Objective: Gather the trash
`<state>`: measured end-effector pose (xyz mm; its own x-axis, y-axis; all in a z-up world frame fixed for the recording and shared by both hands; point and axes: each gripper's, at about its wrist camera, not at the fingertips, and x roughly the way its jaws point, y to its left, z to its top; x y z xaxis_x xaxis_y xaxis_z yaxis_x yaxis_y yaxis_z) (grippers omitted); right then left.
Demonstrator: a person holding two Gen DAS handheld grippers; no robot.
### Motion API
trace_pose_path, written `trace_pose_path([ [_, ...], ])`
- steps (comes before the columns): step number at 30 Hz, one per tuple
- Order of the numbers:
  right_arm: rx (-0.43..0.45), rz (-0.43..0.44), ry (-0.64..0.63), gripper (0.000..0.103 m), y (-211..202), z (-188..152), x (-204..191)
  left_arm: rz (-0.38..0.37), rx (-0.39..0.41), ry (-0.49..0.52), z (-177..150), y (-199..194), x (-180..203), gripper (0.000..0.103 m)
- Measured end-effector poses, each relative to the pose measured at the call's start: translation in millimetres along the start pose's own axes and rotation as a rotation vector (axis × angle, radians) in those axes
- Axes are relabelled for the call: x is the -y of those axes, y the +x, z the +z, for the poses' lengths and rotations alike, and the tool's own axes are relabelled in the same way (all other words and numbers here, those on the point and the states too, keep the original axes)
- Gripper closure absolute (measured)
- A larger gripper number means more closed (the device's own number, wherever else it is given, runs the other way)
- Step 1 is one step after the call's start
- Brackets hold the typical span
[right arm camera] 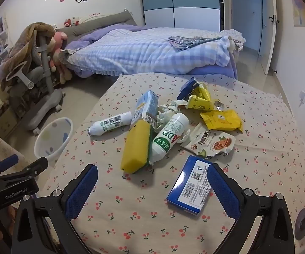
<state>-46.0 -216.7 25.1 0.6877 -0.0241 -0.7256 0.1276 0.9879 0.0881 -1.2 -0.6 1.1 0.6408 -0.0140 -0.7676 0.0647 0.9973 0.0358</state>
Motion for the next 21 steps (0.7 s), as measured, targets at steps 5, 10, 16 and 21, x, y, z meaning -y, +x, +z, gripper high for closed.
trace_pose_path([
  [5, -0.005, 0.004, 0.005, 0.000, 0.5, 0.4, 0.5, -0.004, -0.001, -0.001, 1.4, 1.6, -5.0, 0.001],
  [10, -0.003, 0.013, 0.012, 0.000, -1.1, -0.8, 6.3, -0.004, 0.003, 0.000, 2.2, 3.0, -9.5, 0.001],
  [16, -0.009, 0.013, 0.015, 0.000, 1.0, 0.5, -0.5, 0.004, -0.002, -0.004, 4.8, -0.9, -5.6, 0.001],
  [21, -0.015, 0.018, 0.026, 0.000, 2.5, -0.6, 2.6, 0.003, 0.007, -0.002, 3.2, -1.1, -4.6, 0.001],
])
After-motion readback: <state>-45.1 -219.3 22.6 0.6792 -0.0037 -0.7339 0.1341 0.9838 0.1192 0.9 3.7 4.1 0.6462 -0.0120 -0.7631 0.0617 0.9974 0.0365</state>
